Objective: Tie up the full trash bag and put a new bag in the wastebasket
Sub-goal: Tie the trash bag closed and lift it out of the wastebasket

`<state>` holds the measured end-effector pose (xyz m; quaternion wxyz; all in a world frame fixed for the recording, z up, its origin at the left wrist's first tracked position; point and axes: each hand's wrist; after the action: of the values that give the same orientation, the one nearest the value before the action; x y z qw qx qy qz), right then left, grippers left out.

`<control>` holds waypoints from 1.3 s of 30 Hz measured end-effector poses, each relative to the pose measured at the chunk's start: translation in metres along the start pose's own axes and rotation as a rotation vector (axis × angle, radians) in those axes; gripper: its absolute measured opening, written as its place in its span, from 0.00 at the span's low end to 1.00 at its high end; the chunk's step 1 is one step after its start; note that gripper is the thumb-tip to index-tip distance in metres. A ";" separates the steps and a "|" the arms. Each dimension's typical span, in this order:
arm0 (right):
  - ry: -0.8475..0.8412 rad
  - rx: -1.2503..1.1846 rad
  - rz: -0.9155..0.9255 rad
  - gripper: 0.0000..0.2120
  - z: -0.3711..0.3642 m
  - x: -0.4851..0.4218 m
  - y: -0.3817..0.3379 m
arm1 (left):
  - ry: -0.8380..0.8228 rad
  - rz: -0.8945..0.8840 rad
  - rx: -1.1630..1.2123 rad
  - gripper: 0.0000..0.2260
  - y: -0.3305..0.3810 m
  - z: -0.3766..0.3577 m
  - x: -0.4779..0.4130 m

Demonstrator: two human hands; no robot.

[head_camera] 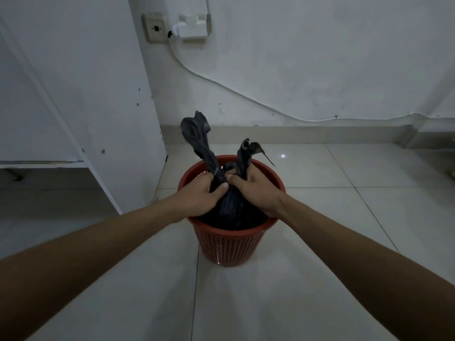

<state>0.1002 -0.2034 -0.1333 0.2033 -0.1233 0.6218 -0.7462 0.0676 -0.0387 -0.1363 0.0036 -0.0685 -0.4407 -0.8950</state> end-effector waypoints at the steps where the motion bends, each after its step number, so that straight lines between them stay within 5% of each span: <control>1: -0.009 -0.021 -0.017 0.11 -0.001 0.000 0.000 | 0.103 -0.019 0.045 0.05 -0.001 -0.005 0.001; 4: -0.058 -0.156 -0.134 0.18 0.000 0.000 0.001 | 0.345 -0.057 0.236 0.06 -0.005 -0.021 0.005; 7: -0.068 -0.267 -0.214 0.20 -0.002 -0.001 0.000 | 0.372 -0.089 0.363 0.07 -0.005 -0.025 0.006; 14: 0.126 -0.239 -0.056 0.14 -0.011 0.001 0.003 | 0.371 0.116 0.774 0.08 -0.005 -0.033 -0.005; 18: 0.349 -0.350 -0.118 0.14 -0.021 0.000 0.003 | 0.412 0.139 0.702 0.08 -0.007 -0.030 -0.011; 21: 0.325 -0.325 -0.095 0.16 -0.024 -0.006 -0.001 | 0.383 0.075 0.451 0.07 -0.005 -0.027 -0.009; 28: 0.098 0.519 0.442 0.08 -0.028 0.000 -0.005 | 0.360 -0.027 0.091 0.10 -0.003 -0.027 -0.015; 32: 0.122 1.096 0.694 0.18 -0.004 -0.008 -0.006 | 0.296 -0.042 -0.150 0.07 -0.003 -0.026 -0.021; 36: 0.012 0.717 0.451 0.04 0.005 -0.014 -0.012 | 0.310 -0.095 -0.275 0.09 0.001 -0.023 -0.016; 39: 0.116 0.275 0.193 0.08 -0.001 -0.011 -0.010 | 0.306 -0.090 -0.258 0.06 0.001 -0.020 -0.011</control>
<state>0.1081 -0.1959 -0.1234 0.2529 0.0092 0.5337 -0.8069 0.0758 -0.0555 -0.1485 0.0217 0.0884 -0.3192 -0.9433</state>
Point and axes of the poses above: each hand's wrist, its own x-axis away from the middle knuckle, its own z-axis out of the back of the hand, y = z × x, and after that the axes turned 6 degrees about z, right-handed
